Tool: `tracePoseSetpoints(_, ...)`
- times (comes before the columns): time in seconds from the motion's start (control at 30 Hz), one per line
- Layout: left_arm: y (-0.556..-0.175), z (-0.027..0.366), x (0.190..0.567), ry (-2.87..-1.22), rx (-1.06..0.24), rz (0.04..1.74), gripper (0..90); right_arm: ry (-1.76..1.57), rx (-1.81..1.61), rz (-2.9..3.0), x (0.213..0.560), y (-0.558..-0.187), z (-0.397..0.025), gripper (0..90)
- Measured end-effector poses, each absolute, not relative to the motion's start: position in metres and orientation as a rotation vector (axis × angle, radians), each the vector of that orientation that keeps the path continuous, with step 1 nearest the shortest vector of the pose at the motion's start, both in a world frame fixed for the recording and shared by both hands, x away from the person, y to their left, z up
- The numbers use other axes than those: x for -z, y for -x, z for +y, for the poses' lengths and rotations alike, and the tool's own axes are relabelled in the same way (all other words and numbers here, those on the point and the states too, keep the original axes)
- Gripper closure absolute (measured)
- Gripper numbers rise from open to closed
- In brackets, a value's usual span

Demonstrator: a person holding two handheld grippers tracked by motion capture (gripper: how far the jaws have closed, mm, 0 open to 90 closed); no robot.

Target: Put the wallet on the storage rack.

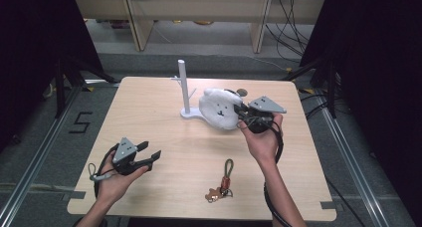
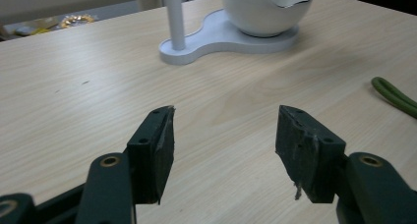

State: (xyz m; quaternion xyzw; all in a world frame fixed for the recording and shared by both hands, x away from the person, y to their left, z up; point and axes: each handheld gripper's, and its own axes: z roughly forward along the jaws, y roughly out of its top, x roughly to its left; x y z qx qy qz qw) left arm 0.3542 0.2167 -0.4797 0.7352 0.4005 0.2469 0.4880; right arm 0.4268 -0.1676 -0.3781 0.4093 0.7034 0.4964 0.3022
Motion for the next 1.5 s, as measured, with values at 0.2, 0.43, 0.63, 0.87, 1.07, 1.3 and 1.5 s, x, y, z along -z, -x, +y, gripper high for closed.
tracePoseSetpoints(0.2, -0.348, 0.228, 0.491, -1.719, -0.621, 1.039, 39.6, -1.081, -1.315, 1.873, 0.375, -0.431, -0.169, 80.8)
tracePoseSetpoints(0.43, -0.344, 0.226, 0.497, -1.702, -0.628, 1.042, 39.5, -1.102, -1.320, 1.851, 0.372, -0.434, -0.171, 80.8)
tracePoseSetpoints(0.63, -0.344, 0.226, 0.500, -1.697, -0.633, 1.041, 39.4, -1.093, -1.320, 1.843, 0.370, -0.438, -0.174, 80.8)
tracePoseSetpoints(0.87, -0.344, 0.226, 0.504, -1.701, -0.626, 1.049, 39.4, -1.102, -1.306, 1.828, 0.367, -0.440, -0.176, 80.8)
tracePoseSetpoints(1.07, -0.344, 0.225, 0.505, -1.703, -0.621, 1.048, 39.4, -1.119, -1.312, 1.822, 0.367, -0.443, -0.176, 80.8)
tracePoseSetpoints(1.3, -0.344, 0.225, 0.506, -1.703, -0.615, 1.048, 39.4, -1.110, -1.315, 1.816, 0.365, -0.450, -0.177, 80.8)
tracePoseSetpoints(1.5, -0.344, 0.225, 0.507, -1.705, -0.612, 1.052, 39.3, -1.139, -1.315, 1.802, 0.367, -0.454, -0.176, 80.7)
